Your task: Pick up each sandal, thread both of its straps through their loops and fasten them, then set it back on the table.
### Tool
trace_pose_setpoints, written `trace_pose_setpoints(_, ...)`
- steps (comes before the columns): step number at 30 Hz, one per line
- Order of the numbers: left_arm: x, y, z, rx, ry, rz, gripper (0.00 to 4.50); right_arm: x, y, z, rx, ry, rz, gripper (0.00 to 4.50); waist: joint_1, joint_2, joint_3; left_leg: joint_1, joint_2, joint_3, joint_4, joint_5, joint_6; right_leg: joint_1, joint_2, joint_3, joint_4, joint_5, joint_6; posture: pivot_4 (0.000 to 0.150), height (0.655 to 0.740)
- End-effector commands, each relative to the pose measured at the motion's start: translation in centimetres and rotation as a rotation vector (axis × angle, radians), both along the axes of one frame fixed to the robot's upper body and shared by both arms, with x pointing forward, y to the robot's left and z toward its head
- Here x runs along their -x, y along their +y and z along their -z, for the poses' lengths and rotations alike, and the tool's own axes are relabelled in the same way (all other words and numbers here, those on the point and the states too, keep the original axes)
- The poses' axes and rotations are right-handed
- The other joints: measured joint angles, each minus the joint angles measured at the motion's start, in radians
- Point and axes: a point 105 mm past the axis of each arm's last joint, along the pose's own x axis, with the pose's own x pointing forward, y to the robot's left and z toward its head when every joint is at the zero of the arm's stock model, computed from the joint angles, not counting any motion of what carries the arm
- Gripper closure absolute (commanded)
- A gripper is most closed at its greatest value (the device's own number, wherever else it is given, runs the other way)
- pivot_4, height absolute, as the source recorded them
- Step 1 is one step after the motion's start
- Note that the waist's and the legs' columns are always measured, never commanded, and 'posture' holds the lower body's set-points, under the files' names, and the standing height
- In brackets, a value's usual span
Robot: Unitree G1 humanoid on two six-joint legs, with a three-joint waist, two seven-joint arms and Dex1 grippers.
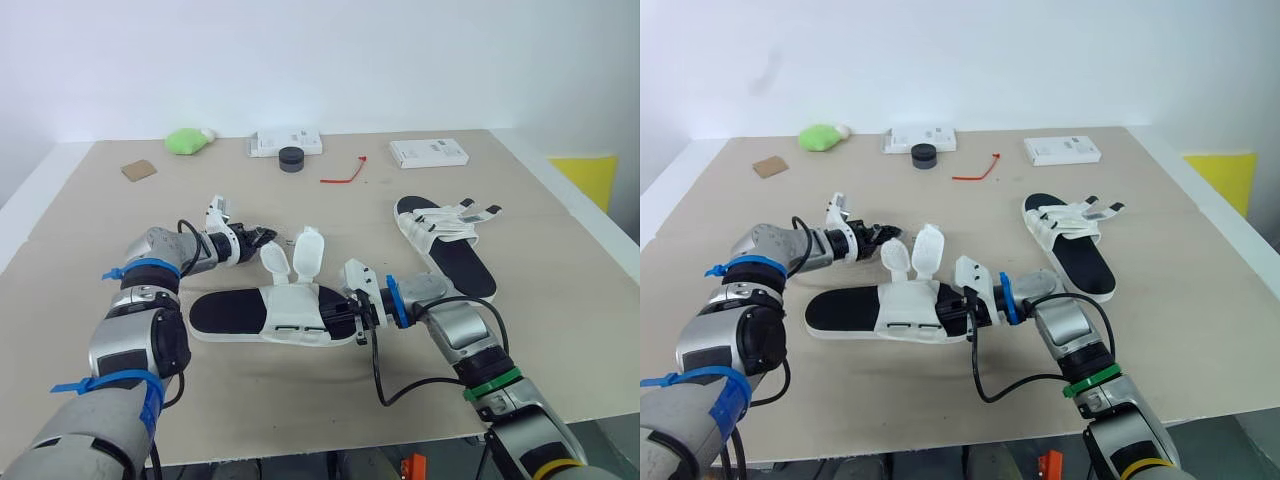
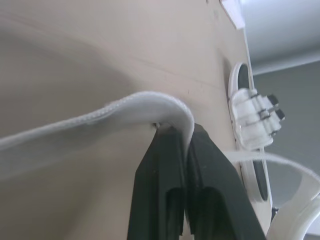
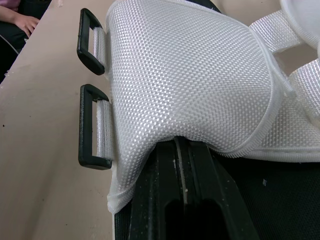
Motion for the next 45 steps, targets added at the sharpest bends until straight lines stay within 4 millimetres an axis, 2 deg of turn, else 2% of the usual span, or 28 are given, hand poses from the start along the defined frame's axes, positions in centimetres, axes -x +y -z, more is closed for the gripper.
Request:
trace_pose_setpoints(1, -1.0, 0.4, -3.7, 0.06, -0.132, -0.026, 4.38, 1.9, -0.5, 5.3, 0.144, 0.179, 0.016, 4.5, 0.0, 0.0, 0.0, 0.0, 0.0, 0.0, 0.0, 0.0, 0.0, 0.0, 0.0, 0.0, 0.0, 0.0, 0.0, 0.15, 0.74)
trace_pose_setpoints(5, -0.7, -0.2, -5.7, 0.09, -0.25, 0.023, 4.38, 1.9, -0.5, 5.4, 0.143, 0.18, 0.017, 4.5, 0.0, -0.002, 0.002, 0.0, 0.0, 0.0, 0.0, 0.0, 0.0, 0.0, 0.0, 0.0, 0.0, 0.0, 0.0, 0.15, 0.74)
trace_pose_setpoints(7, 0.2, -0.8, -7.3, 0.134, -0.334, 0.084, 4.38, 2.0, -0.5, 5.4, 0.141, 0.181, 0.021, 4.5, 0.0, -0.002, 0.002, 0.0, 0.0, 0.0, -0.001, 0.001, -0.002, 0.0, 0.0, 0.0, 0.0, 0.0, 0.0, 0.15, 0.74)
trace_pose_setpoints(9, 1.5, -1.6, -8.8, 0.167, -0.435, 0.148, 4.38, 2.0, -0.6, 5.5, 0.14, 0.184, 0.026, 4.5, -0.001, -0.002, 0.002, 0.0, 0.0, 0.0, -0.001, 0.001, -0.004, 0.0, 0.0, 0.001, 0.0, 0.0, 0.0, 0.15, 0.74)
trace_pose_setpoints(11, 2.8, -2.1, -9.5, 0.169, -0.51, 0.191, 4.38, 2.1, -0.6, 5.5, 0.139, 0.187, 0.027, 4.5, -0.002, -0.002, 0.002, 0.001, 0.001, 0.0, -0.003, 0.001, -0.008, 0.0, 0.0, 0.002, 0.0, 0.0, -0.001, 0.15, 0.74)
trace_pose_setpoints(14, 6.3, -3.2, -10.2, 0.104, -0.716, 0.305, 4.38, 2.3, -0.6, 5.5, 0.133, 0.192, 0.03, 4.5, -0.003, -0.002, 0.002, 0.002, 0.001, 0.001, -0.007, 0.003, -0.012, 0.0, 0.001, 0.004, 0.0, -0.002, 0.0, 0.15, 0.74)
trace_pose_setpoints(19, 10.0, -4.5, -9.5, -0.046, -0.94, 0.453, 4.38, 2.6, -0.6, 5.6, 0.132, 0.197, 0.03, 4.5, -0.002, -0.002, 0.002, 0.003, 0.001, 0.002, -0.01, 0.004, -0.016, 0.0, 0.001, 0.006, 0.0, -0.003, 0.001, 0.15, 0.74)
trace_pose_setpoints(22, 14.2, -5.7, -7.9, -0.207, -1.187, 0.69, 4.38, 2.8, -0.4, 5.6, 0.13, 0.202, 0.026, 4.5, -0.002, -0.002, 0.001, 0.005, 0.001, 0.005, -0.011, 0.004, -0.016, 0.0, 0.001, 0.008, 0.0, -0.004, 0.0, 0.15, 0.74)
trace_pose_setpoints(25, 16.6, -5.7, -5.7, -0.339, -1.367, 0.874, 4.38, 2.9, -0.4, 5.6, 0.129, 0.205, 0.025, 4.5, -0.002, -0.002, 0.001, 0.006, 0.001, 0.008, -0.012, 0.002, -0.016, -0.001, 0.001, 0.012, 0.0, -0.007, -0.004, 0.15, 0.74)
trace_pose_setpoints(28, 17.6, -5.0, -3.8, -0.425, -1.488, 0.992, 4.38, 2.9, -0.3, 5.6, 0.128, 0.206, 0.023, 4.5, 0.0, -0.003, 0.001, 0.006, 0.002, 0.011, -0.012, 0.001, -0.015, -0.002, 0.001, 0.014, 0.0, -0.008, -0.005, 0.15, 0.74)
trace_pose_setpoints(30, 17.6, -4.6, -3.1, -0.48, -1.559, 1.022, 4.38, 3.0, -0.1, 5.6, 0.124, 0.208, 0.022, 4.5, 0.0, -0.003, 0.001, 0.006, 0.002, 0.012, -0.012, 0.001, -0.014, -0.002, 0.001, 0.015, 0.0, -0.008, -0.005, 0.15, 0.74)
trace_pose_setpoints(35, 17.1, -4.5, -3.3, -0.556, -1.765, 1.004, 4.38, 3.3, 0.0, 5.8, 0.121, 0.214, 0.022, 4.5, 0.0, -0.004, 0.001, 0.008, 0.003, 0.019, -0.012, -0.003, -0.007, -0.004, 0.002, 0.021, -0.001, -0.009, -0.004, 0.15, 0.74)
trace_pose_setpoints(38, 17.3, -4.6, -3.7, -0.559, -1.859, 0.998, 3.55, 3.3, 0.0, 5.8, 0.121, 0.216, 0.022, 4.5, 0.0, -0.005, 0.0, 0.008, 0.004, 0.021, -0.012, -0.005, -0.005, -0.004, 0.004, 0.023, -0.001, -0.009, -0.003, 0.15, 0.74)
trace_pose_setpoints(42, 17.6, -4.7, -4.3, -0.575, -1.993, 0.97, 1.6, 3.3, 0.1, 5.8, 0.119, 0.216, 0.023, 4.5, 0.0, -0.004, 0.0, 0.008, 0.006, 0.021, -0.012, -0.007, 0.0, -0.004, 0.007, 0.024, -0.001, -0.008, -0.001, 0.15, 0.74)
trace_pose_setpoints(43, 17.6, -4.7, -4.5, -0.579, -2.02, 0.959, 1.24, 3.3, 0.1, 5.8, 0.119, 0.216, 0.023, 4.5, 0.0, -0.004, 0.0, 0.009, 0.006, 0.021, -0.012, -0.007, 0.0, -0.004, 0.007, 0.024, -0.001, -0.008, -0.001, 0.15, 0.74)
trace_pose_setpoints(45, 17.8, -4.7, -5.1, -0.583, -2.072, 0.924, 0.17, 3.3, 0.1, 5.8, 0.117, 0.217, 0.023, 4.5, 0.0, -0.005, 0.0, 0.009, 0.008, 0.021, -0.012, -0.007, 0.0, -0.004, 0.008, 0.024, -0.001, -0.008, -0.001, 0.15, 0.74)
